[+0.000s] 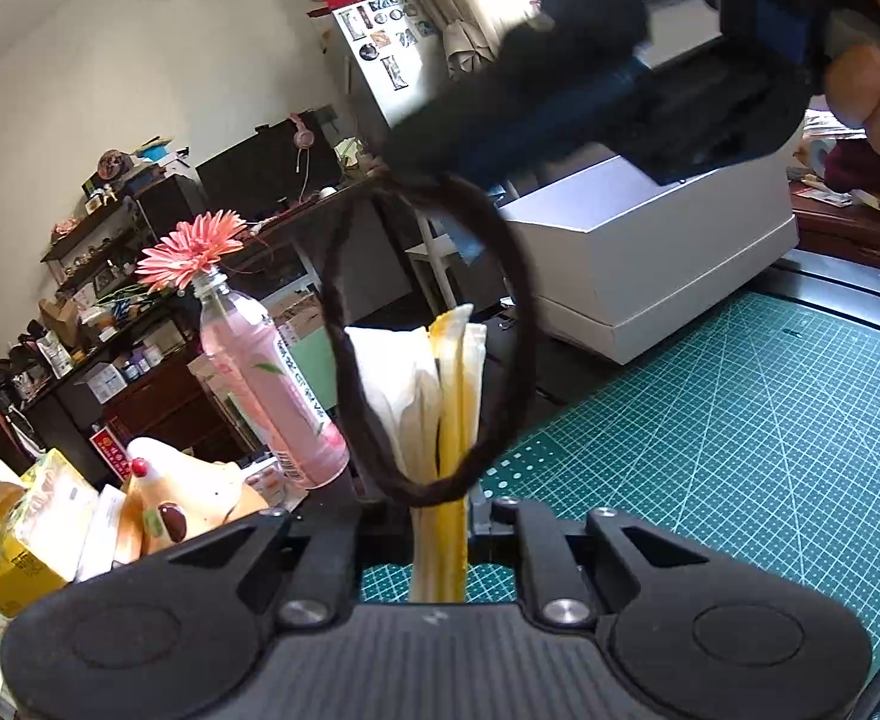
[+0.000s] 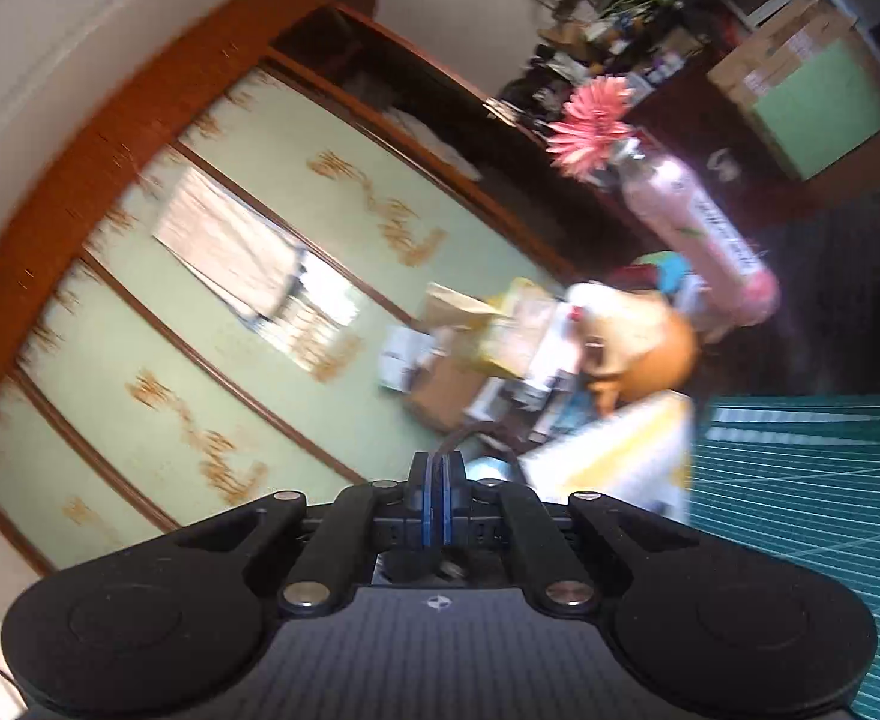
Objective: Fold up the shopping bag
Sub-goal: 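Slide the black band down over the strip with the right tool while the left tool holds it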
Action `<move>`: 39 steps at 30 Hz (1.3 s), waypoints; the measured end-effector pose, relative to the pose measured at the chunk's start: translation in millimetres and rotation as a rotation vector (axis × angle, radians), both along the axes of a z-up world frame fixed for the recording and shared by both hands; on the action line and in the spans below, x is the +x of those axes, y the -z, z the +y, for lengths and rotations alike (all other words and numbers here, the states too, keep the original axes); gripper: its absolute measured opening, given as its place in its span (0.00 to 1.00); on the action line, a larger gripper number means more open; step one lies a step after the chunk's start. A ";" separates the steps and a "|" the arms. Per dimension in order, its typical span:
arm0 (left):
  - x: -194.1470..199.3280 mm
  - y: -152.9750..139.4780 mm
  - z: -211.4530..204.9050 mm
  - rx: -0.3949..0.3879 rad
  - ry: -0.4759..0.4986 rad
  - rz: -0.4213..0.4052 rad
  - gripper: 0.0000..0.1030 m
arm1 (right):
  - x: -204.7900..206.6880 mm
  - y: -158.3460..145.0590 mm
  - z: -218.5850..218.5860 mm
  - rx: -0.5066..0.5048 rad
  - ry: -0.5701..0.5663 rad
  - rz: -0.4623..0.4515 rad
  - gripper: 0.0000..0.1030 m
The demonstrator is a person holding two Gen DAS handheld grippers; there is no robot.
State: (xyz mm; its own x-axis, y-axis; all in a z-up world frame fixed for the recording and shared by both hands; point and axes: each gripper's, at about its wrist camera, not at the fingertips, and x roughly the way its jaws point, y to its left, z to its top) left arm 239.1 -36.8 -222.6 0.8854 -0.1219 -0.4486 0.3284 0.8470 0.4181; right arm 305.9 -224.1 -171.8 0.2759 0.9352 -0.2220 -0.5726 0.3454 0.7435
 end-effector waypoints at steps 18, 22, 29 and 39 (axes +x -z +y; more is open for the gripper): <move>-17.5 12.2 -17.7 0.168 0.048 -0.144 0.10 | -14.4 -0.9 24.2 -0.469 0.192 -0.290 0.03; -26.3 14.0 -23.4 0.192 0.070 -0.178 0.09 | -12.2 -1.2 20.9 -0.497 0.241 -0.308 0.03; -38.5 21.4 -31.5 0.258 0.105 -0.249 0.07 | -11.2 -1.6 16.8 -0.531 0.285 -0.335 0.02; -49.1 27.1 -38.8 0.299 0.170 -0.307 0.07 | 4.1 7.3 -0.6 -0.474 0.250 -0.240 0.02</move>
